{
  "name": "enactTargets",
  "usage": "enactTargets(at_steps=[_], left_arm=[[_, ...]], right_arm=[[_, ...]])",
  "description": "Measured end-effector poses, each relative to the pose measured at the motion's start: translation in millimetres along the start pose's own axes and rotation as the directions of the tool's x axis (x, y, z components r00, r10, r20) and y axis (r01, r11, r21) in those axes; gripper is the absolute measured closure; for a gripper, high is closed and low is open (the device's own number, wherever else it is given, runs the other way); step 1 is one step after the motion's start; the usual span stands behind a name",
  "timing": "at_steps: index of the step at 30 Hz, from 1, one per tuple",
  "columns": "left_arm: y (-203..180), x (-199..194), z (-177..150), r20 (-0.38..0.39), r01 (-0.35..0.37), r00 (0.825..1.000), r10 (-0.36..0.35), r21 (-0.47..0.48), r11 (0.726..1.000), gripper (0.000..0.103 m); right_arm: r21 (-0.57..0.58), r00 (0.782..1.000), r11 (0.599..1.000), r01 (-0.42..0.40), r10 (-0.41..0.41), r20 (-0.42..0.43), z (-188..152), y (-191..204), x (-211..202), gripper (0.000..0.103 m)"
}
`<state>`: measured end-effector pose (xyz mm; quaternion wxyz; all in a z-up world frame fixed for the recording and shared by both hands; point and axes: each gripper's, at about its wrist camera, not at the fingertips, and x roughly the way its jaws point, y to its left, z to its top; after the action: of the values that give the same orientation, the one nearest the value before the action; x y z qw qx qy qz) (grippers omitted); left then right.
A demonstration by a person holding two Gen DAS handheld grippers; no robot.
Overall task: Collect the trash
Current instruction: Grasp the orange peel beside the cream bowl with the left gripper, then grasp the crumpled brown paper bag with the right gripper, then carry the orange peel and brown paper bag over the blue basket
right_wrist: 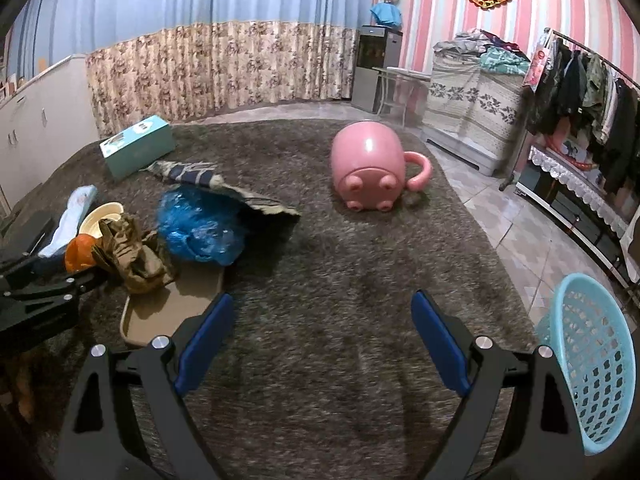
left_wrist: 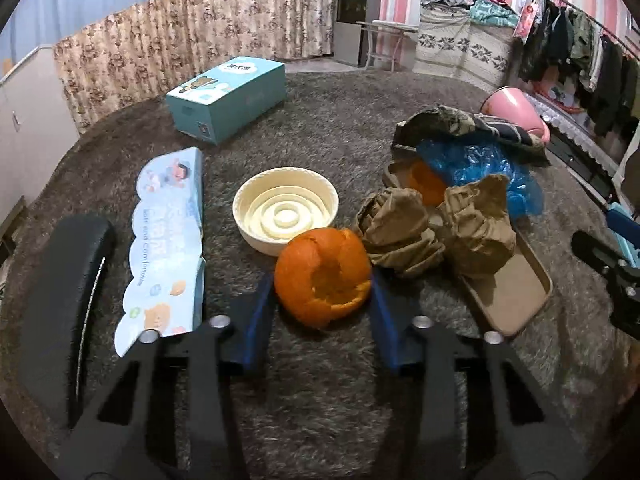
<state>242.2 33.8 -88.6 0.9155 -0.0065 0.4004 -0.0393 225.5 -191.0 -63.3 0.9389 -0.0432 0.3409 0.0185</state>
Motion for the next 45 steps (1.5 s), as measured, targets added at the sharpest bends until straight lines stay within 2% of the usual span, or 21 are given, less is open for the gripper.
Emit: enactTargets(at_steps=[1, 6, 12, 18, 20, 22, 23, 25, 28, 32, 35, 42, 45], left_arm=[[1.6, -2.4, 0.5, 0.012, 0.009, 1.0, -0.009, -0.005, 1.0, 0.069], [7.2, -17.1, -3.6, 0.052, 0.02, 0.998, -0.019, -0.015, 1.0, 0.071], [24.9, -48.9, -9.9, 0.145, -0.038, 0.989, 0.041, -0.026, 0.999, 0.071], [55.3, -67.7, -11.1, 0.175, -0.06, 0.982, 0.07, -0.06, 0.996, 0.071], [67.1, -72.7, -13.0, 0.182, -0.078, 0.979, 0.09, -0.071, 0.994, 0.071], [78.9, -78.1, -14.7, 0.188, -0.087, 0.977, 0.102, -0.088, 0.992, 0.071], [81.9, -79.7, -14.5, 0.192, -0.089, 0.976, 0.106, -0.092, 0.992, 0.071], [89.3, -83.4, -14.4, 0.203, -0.098, 0.972, 0.117, -0.101, 0.99, 0.071], [95.7, -83.8, -13.0, 0.202, -0.106, 0.971, 0.129, -0.117, 0.987, 0.071], [91.3, -85.5, -9.5, 0.213, -0.089, 0.97, 0.115, -0.128, 0.988, 0.071], [77.5, -90.1, -4.6, 0.238, -0.078, 0.966, 0.103, -0.114, 0.99, 0.071], [20.9, -98.2, 13.8, 0.281, 0.025, 0.96, -0.009, -0.056, 0.998, 0.071], [-3.6, -103.9, 16.0, 0.297, 0.033, 0.954, -0.028, -0.013, 0.999, 0.071]], right_arm=[[0.0, 1.0, 1.0, -0.01, 0.01, -0.001, 0.1, 2.2, 0.7, 0.014], [-0.039, 0.999, 0.998, -0.04, 0.04, -0.01, -1.0, 22.0, 4.0, 0.014], [-0.087, 0.994, 0.99, -0.113, 0.112, -0.012, 0.2, 47.7, -1.0, 0.014], [-0.072, 0.977, 0.975, -0.21, 0.208, -0.039, 4.1, 69.3, 8.8, 0.016], [-0.069, 0.97, 0.968, -0.241, 0.238, -0.051, 6.5, 75.7, 14.0, 0.023], [-0.065, 0.963, 0.962, -0.266, 0.261, -0.075, 8.2, 83.2, 22.8, 0.038], [-0.063, 0.96, 0.96, -0.274, 0.268, -0.085, 8.7, 86.1, 26.9, 0.042], [-0.06, 0.952, 0.954, -0.295, 0.288, -0.104, 6.9, 90.7, 32.7, 0.059], [-0.074, 0.95, 0.95, -0.302, 0.294, -0.101, 4.0, 94.1, 30.0, 0.063], [-0.055, 0.959, 0.958, -0.282, 0.279, -0.052, 6.8, 79.2, 13.9, 0.063], [-0.032, 0.971, 0.97, -0.24, 0.24, -0.008, 8.5, 60.8, -6.7, 0.063], [0.051, 0.987, 0.99, -0.133, 0.128, 0.099, 3.9, -9.9, -70.7, 0.063], [0.089, 0.988, 0.99, -0.109, 0.098, 0.119, 0.0, -38.5, -89.1, 0.063]])
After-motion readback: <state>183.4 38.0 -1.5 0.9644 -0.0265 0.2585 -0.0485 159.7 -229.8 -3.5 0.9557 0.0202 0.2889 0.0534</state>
